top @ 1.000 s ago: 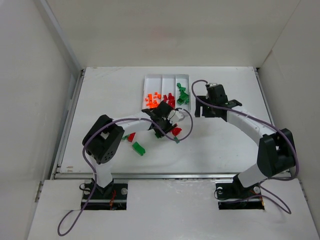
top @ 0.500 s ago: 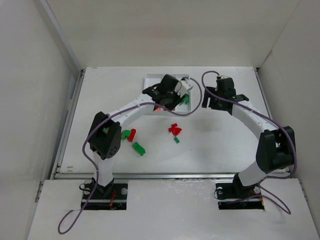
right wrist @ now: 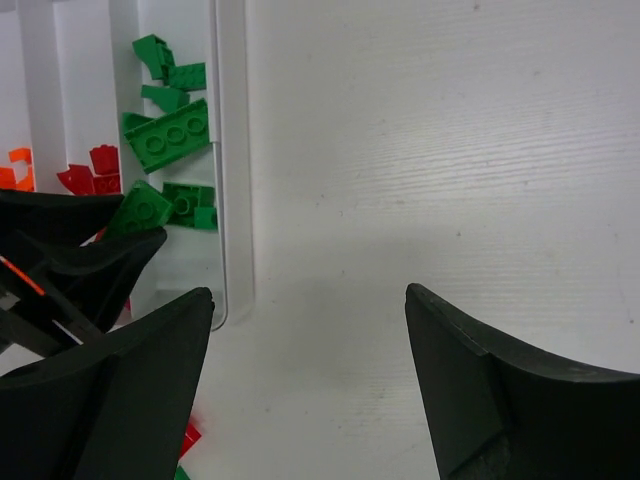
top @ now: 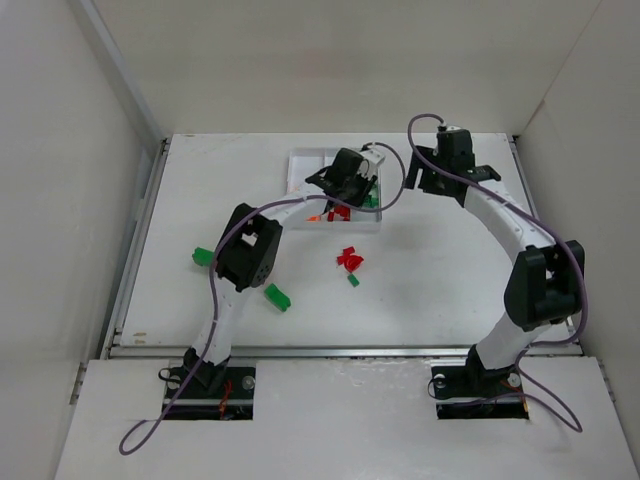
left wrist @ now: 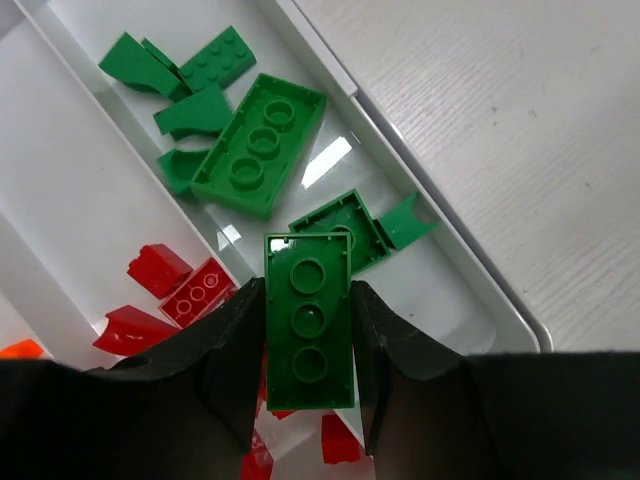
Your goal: Sort the legos into containers by color
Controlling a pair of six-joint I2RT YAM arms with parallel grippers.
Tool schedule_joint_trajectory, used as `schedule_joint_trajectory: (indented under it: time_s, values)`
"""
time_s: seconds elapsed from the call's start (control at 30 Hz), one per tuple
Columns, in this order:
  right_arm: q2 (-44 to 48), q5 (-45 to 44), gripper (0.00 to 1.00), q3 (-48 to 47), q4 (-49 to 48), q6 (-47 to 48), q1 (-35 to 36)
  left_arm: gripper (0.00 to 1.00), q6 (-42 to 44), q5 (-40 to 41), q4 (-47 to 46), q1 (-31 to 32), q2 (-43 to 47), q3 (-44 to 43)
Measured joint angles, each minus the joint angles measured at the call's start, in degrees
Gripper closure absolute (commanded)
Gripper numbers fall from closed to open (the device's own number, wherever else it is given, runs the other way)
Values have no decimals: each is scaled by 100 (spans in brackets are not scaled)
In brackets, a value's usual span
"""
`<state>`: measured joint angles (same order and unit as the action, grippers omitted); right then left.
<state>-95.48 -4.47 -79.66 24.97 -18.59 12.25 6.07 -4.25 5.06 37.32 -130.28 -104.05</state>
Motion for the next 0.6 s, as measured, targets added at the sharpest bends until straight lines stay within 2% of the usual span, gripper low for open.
schedule_joint_trajectory:
  time_s: [0.13,0.2,0.27,0.4,0.43,0.47,0.53,0.57,0.6]
  values:
    - [0,-48,17,-52,57,63,-103,83,-101,-315,-26,-90,0,-155]
    - [0,-74,17,-52,107,81,-103,78,-116,-428,-70,-103,0,-210]
    - [0,-83,17,-48,144,85,-103,77,-138,-529,-94,-101,0,-216]
    - [96,-122,17,70,162,87,-103,50,-240,-675,-81,-96,0,-216]
    - [155,-136,17,131,168,87,-103,33,-284,-713,-83,-96,0,-216]
    - [229,-153,17,203,173,87,-103,24,-334,-745,-85,-94,0,-216]
    - [396,-197,17,332,195,87,-103,16,-437,-791,-61,-92,0,-216]
    - [487,-219,17,380,210,90,-103,6,-481,-800,-46,-90,0,-216]
    - [586,-234,17,426,216,92,-103,0,-509,-802,-35,-92,0,-216]
